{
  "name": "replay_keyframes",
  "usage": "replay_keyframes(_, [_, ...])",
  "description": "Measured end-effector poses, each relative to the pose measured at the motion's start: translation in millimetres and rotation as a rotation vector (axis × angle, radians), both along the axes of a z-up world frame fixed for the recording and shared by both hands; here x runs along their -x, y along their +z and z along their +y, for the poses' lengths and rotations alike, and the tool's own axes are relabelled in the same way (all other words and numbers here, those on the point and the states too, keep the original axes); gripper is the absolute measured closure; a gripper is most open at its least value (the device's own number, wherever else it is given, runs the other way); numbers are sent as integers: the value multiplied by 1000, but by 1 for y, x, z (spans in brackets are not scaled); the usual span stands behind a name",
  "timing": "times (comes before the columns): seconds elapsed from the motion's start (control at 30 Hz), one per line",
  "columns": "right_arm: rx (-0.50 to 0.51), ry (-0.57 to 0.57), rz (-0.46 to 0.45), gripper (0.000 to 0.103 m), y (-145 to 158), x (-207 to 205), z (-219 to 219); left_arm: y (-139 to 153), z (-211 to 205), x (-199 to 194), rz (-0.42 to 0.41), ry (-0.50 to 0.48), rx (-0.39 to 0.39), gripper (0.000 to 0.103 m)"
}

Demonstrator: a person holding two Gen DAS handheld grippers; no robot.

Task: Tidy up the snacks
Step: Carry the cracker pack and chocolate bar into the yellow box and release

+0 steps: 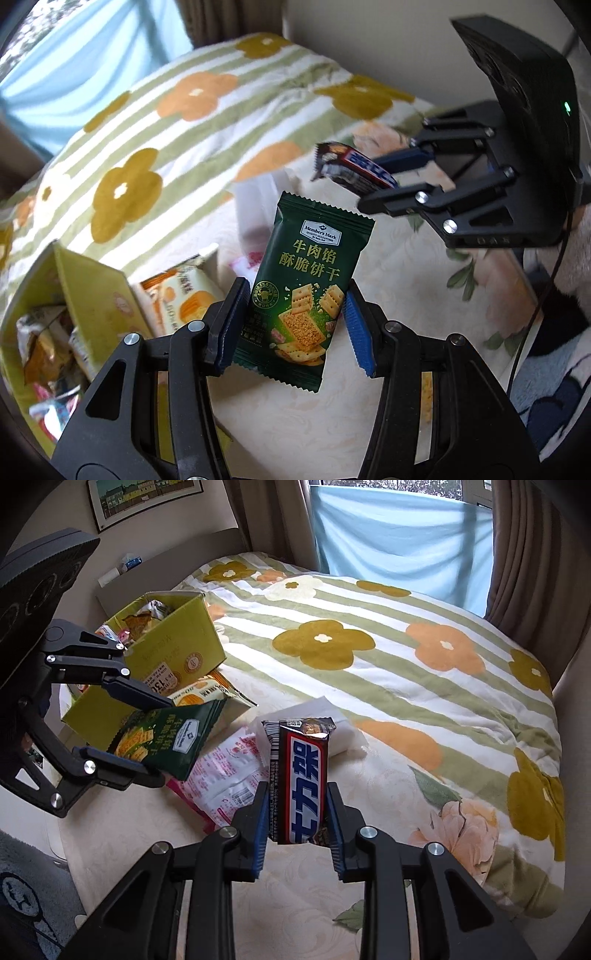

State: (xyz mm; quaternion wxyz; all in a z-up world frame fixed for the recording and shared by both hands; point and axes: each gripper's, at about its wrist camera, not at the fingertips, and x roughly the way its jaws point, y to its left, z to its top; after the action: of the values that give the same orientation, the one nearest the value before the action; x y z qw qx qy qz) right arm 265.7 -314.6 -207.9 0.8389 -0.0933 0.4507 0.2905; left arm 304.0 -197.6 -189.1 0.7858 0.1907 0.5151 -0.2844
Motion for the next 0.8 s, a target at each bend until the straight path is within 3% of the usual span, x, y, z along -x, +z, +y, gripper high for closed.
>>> replay_keyframes(0.23, [-12, 35, -78, 77, 59, 7, 31, 56, 50, 5, -118, 134, 63, 56])
replay_keyframes(0.43, [-30, 58, -129, 77, 100, 9, 87, 81, 110, 5, -172, 227, 84, 56])
replay_keyframes(0.8, [-72, 42, -101, 77, 111, -7, 213, 92, 260, -17, -171, 385, 101, 56])
